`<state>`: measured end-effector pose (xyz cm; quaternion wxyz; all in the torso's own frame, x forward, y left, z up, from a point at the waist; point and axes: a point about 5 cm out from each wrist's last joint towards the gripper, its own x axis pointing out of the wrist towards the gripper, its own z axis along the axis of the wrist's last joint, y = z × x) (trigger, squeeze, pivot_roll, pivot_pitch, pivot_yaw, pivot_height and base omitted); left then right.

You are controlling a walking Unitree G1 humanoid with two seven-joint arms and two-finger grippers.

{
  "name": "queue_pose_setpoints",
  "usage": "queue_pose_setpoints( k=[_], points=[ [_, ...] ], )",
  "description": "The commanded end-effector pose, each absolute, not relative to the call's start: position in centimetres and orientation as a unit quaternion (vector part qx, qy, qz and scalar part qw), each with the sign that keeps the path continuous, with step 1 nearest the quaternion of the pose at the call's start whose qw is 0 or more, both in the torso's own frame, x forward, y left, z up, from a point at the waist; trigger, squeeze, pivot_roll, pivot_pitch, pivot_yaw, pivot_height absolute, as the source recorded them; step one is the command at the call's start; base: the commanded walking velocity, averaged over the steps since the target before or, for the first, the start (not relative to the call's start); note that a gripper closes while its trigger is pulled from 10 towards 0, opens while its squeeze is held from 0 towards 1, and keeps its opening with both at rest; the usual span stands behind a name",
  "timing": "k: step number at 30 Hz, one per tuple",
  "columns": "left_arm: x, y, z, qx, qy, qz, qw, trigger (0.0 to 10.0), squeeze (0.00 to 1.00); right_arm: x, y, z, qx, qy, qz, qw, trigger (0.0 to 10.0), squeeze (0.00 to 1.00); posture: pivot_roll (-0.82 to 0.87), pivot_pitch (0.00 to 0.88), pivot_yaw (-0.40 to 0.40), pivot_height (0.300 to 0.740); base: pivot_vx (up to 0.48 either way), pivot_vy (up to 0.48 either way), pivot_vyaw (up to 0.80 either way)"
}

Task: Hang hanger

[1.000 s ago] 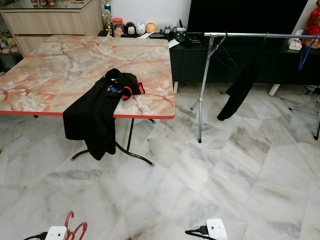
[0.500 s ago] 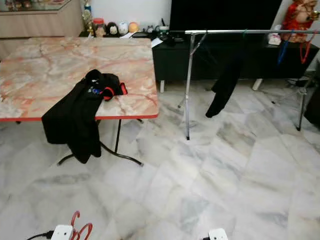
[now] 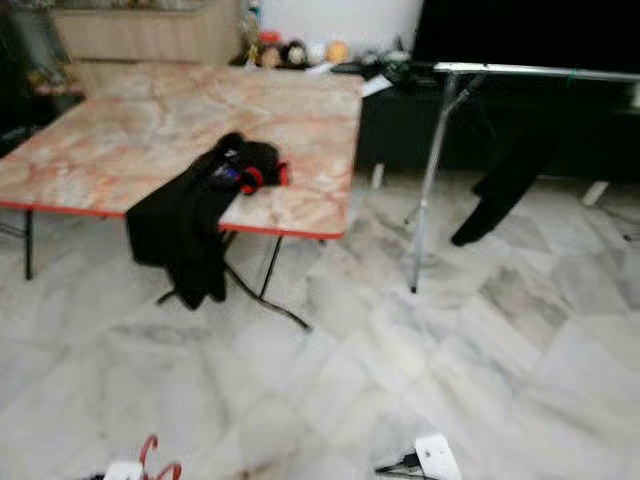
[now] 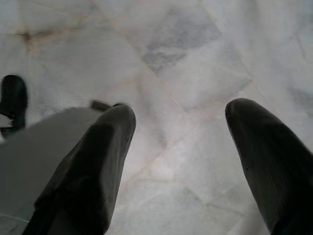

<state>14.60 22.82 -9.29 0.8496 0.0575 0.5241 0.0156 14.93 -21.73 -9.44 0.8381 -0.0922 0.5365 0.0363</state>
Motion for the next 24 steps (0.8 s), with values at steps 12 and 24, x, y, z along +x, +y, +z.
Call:
queue_pose_setpoints(
  k=[12, 24],
  points=[
    [14.3, 22.3, -9.5, 0.054, 0.529, 0.005, 0.847, 10.0, 0.00, 12.2, -18.3, -10.9, -0.074, 0.546, 0.045, 0.833, 10.0, 0.00, -0.04, 0.000, -0.042, 0.740, 0.000, -0.269, 0.00],
    [13.6, 22.1, -9.8, 0.057, 0.534, -0.004, 0.843, 10.0, 0.00, 11.2, -18.7, -11.1, -0.068, 0.554, 0.033, 0.829, 10.0, 0.00, -0.06, 0.000, -0.037, 0.740, 0.000, -0.271, 0.00]
  ],
)
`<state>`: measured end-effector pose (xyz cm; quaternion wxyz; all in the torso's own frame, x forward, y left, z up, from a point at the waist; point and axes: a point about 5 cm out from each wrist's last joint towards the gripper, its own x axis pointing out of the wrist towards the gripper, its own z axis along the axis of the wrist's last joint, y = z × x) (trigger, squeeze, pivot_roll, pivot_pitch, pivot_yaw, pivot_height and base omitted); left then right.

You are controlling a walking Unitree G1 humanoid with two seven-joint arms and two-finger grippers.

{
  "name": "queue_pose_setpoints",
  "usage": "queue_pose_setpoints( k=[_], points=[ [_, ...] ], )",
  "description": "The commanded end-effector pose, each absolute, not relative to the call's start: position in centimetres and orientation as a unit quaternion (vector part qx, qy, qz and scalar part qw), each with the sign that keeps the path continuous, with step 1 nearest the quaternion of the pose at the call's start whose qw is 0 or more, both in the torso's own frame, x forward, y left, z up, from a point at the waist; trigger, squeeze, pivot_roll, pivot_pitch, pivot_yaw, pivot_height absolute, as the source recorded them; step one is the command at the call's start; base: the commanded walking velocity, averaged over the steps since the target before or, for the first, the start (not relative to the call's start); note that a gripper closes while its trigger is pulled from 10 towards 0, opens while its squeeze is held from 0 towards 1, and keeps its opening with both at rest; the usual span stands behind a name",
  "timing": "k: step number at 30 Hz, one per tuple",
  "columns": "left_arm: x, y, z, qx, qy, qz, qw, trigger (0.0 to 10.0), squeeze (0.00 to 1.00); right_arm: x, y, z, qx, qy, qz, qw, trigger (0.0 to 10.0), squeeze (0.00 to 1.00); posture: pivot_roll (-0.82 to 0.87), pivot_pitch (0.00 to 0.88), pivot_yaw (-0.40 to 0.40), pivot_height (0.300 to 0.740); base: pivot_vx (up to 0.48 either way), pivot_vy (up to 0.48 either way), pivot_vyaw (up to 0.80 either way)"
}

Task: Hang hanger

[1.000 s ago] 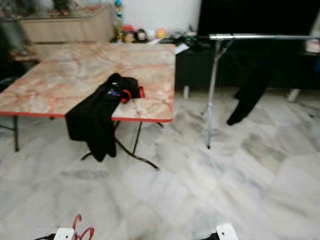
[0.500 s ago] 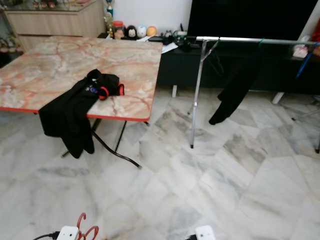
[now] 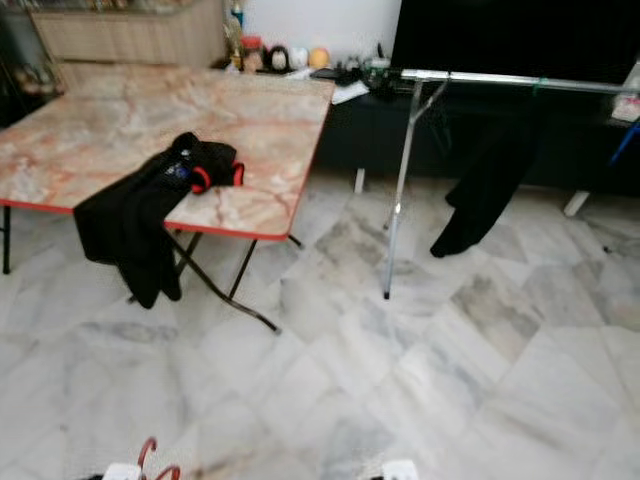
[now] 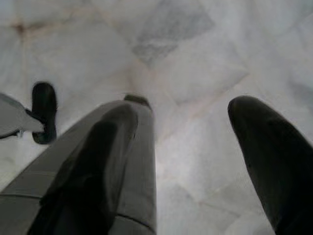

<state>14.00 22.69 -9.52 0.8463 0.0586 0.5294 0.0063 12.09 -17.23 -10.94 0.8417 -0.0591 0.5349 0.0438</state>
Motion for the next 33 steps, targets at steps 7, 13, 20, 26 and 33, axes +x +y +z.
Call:
queue_pose_setpoints(
  k=[7, 13, 20, 26, 33],
  points=[
    [13.0, 22.0, -10.0, 0.053, 0.538, -0.002, 0.841, 10.0, 0.00, 10.7, -19.1, -11.2, -0.068, 0.557, 0.029, 0.827, 10.0, 0.00, -0.06, 0.000, -0.054, 0.740, 0.000, -0.294, 0.00],
    [12.6, 21.7, -10.2, 0.050, 0.541, -0.002, 0.840, 10.0, 0.00, 10.4, -19.6, -11.2, -0.071, 0.555, 0.028, 0.828, 10.0, 0.00, -0.06, 0.000, -0.065, 0.740, 0.000, -0.302, 0.00],
    [12.4, 21.5, -10.3, 0.051, 0.545, -0.007, 0.837, 10.0, 0.00, 10.2, -20.1, -11.1, -0.058, 0.557, 0.008, 0.829, 10.0, 0.00, -0.07, 0.000, -0.050, 0.740, 0.000, -0.305, 0.00],
    [13.5, 21.5, -9.9, 0.052, 0.533, -0.007, 0.845, 10.0, 0.00, 10.3, -20.6, -11.0, -0.053, 0.555, -0.008, 0.830, 10.0, 0.00, -0.05, 0.000, -0.060, 0.740, 0.000, -0.307, 0.00],
    [12.8, 21.3, -10.2, 0.046, 0.538, -0.004, 0.841, 10.0, 0.00, 9.4, -21.2, -11.1, -0.064, 0.567, -0.007, 0.821, 10.0, 0.00, -0.05, 0.000, -0.075, 0.740, 0.000, -0.308, 0.00]
  ],
)
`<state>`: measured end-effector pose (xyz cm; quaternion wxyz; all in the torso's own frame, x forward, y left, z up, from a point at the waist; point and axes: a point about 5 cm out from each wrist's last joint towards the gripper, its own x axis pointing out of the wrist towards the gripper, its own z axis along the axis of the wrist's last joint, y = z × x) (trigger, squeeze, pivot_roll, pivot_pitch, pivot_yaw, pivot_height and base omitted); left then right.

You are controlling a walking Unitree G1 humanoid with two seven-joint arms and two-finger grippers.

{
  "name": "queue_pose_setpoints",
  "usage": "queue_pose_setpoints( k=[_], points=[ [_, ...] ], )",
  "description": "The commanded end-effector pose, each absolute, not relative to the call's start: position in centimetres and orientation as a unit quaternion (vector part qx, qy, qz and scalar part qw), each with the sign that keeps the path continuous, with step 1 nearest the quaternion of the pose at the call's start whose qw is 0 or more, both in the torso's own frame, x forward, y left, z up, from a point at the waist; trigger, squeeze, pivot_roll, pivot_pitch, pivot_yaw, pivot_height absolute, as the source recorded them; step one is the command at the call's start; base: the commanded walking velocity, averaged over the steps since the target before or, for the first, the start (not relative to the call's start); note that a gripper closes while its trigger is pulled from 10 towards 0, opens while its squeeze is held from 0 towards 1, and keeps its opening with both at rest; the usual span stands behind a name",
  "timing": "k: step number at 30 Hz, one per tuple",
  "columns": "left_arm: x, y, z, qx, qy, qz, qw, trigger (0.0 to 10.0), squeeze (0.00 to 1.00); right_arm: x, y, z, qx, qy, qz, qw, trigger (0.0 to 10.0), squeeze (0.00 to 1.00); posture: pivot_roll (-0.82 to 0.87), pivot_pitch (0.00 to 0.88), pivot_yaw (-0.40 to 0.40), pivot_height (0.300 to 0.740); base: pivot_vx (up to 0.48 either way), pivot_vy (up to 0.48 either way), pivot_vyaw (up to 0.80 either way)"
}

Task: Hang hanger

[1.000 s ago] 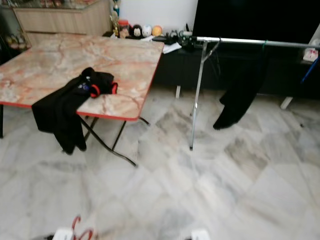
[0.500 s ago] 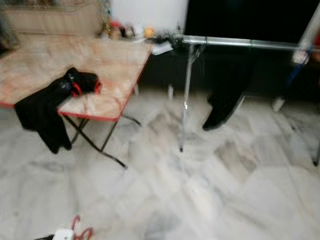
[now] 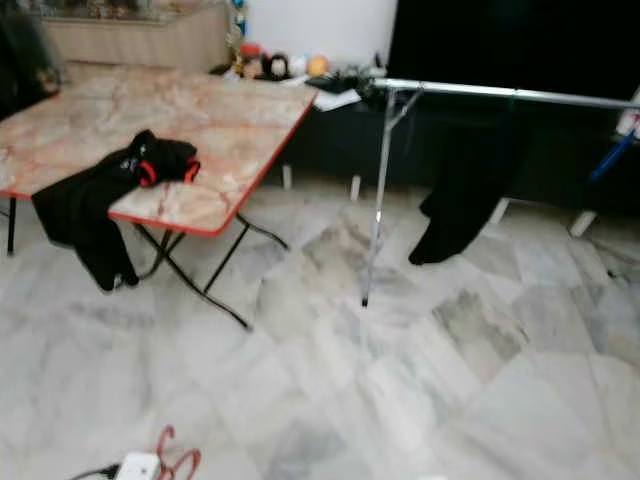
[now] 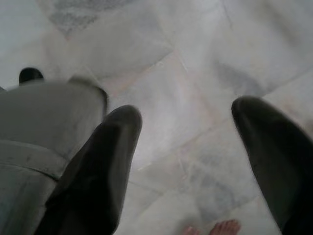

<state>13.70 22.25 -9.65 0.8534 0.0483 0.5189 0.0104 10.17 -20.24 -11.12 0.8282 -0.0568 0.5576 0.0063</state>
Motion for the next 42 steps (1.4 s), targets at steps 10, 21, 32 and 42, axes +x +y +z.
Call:
queue_pose_setpoints(
  k=[10, 21, 32, 42],
  points=[
    [11.8, 20.8, -10.6, 0.050, 0.548, -0.020, 0.835, 10.0, 0.00, 8.4, -21.7, -11.3, -0.051, 0.574, -0.021, 0.817, 10.0, 0.00, -0.07, 0.004, -0.056, 0.740, 0.000, -0.310, 0.00],
    [14.7, 21.5, -9.5, 0.055, 0.517, -0.012, 0.854, 10.0, 0.00, 11.1, -21.0, -10.8, -0.039, 0.544, -0.021, 0.838, 10.0, 0.00, -0.05, 0.000, -0.061, 0.740, 0.000, -0.312, 0.00],
    [14.9, 21.7, -9.4, 0.070, 0.524, -0.029, 0.848, 10.0, 0.00, 10.2, -21.3, -11.0, -0.016, 0.548, -0.062, 0.834, 10.0, 0.00, -0.10, 0.000, 0.011, 0.740, 0.000, -0.314, -0.55],
    [16.6, 22.3, -8.6, 0.075, 0.508, -0.023, 0.858, 10.0, 0.00, 10.8, -21.0, -10.8, -0.021, 0.539, -0.049, 0.840, 10.0, 0.00, -0.08, 0.000, 0.011, 0.740, 0.000, -0.316, 0.00]
  ],
)
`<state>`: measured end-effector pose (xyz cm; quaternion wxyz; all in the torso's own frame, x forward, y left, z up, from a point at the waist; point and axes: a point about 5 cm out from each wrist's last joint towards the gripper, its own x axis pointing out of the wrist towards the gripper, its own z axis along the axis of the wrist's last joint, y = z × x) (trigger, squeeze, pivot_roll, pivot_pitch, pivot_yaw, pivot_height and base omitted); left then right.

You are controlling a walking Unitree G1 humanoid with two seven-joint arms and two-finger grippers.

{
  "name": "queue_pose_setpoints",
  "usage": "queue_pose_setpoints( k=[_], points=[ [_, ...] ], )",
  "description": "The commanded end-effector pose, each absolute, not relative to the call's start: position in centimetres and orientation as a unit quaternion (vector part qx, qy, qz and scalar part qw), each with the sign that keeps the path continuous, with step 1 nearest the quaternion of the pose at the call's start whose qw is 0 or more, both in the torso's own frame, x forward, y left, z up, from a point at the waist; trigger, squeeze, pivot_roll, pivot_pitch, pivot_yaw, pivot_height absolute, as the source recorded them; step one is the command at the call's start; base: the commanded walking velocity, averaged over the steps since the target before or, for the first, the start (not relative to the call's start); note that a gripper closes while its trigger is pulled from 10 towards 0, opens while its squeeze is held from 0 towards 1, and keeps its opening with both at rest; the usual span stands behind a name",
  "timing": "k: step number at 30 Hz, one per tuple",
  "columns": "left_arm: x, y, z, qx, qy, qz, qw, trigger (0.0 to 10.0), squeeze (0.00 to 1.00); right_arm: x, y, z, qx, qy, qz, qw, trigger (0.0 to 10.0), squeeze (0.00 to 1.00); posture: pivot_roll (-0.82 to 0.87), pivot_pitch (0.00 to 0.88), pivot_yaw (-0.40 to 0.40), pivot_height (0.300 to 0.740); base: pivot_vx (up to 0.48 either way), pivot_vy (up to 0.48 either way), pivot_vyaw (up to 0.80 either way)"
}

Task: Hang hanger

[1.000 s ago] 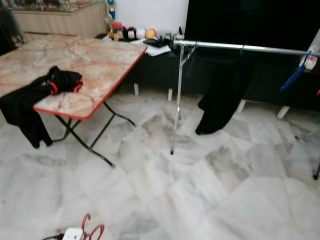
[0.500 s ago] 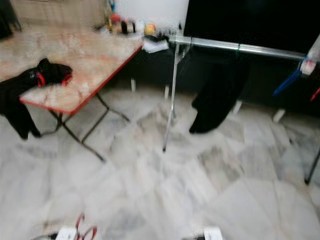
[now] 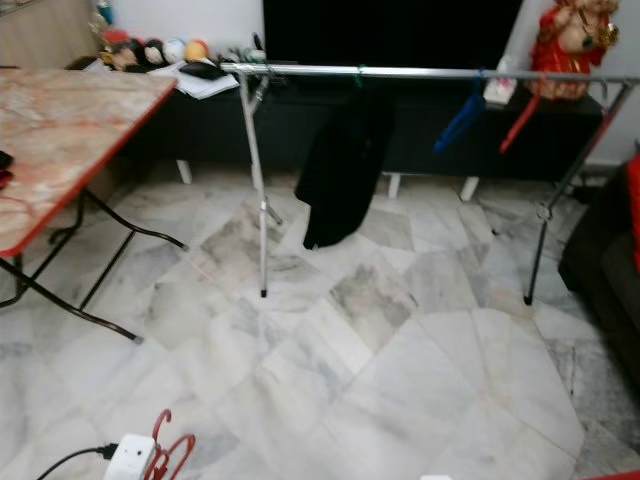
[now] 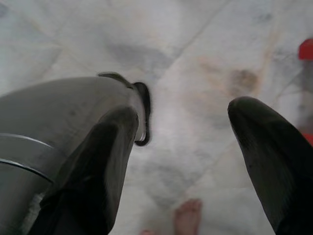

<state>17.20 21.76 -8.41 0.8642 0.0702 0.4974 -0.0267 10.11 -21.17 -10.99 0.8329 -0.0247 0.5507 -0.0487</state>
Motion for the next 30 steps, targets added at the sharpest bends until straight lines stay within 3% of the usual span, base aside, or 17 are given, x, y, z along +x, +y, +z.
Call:
queue_pose_setpoints(
  k=[1, 24, 30],
  points=[
    [16.64, 22.27, -8.57, 0.075, 0.507, -0.023, 0.858, 10.0, 0.00, 10.86, -20.95, -10.82, -0.023, 0.539, -0.049, 0.841, 10.0, 0.00, -0.08, 0.000, 0.009, 0.740, 0.000, -0.319, 0.00],
    [16.11, 21.93, -8.88, 0.074, 0.513, -0.021, 0.855, 10.0, 0.00, 11.30, -21.04, -10.70, -0.046, 0.540, -0.032, 0.840, 10.0, 0.00, -0.07, 0.000, -0.008, 0.740, 0.000, -0.314, 0.00],
    [16.19, 21.80, -8.87, 0.070, 0.509, -0.020, 0.858, 10.0, 0.00, 11.39, -20.95, -10.68, -0.043, 0.538, -0.031, 0.841, 10.0, 0.00, -0.07, 0.000, -0.009, 0.740, 0.000, -0.089, 0.00]
  ],
)
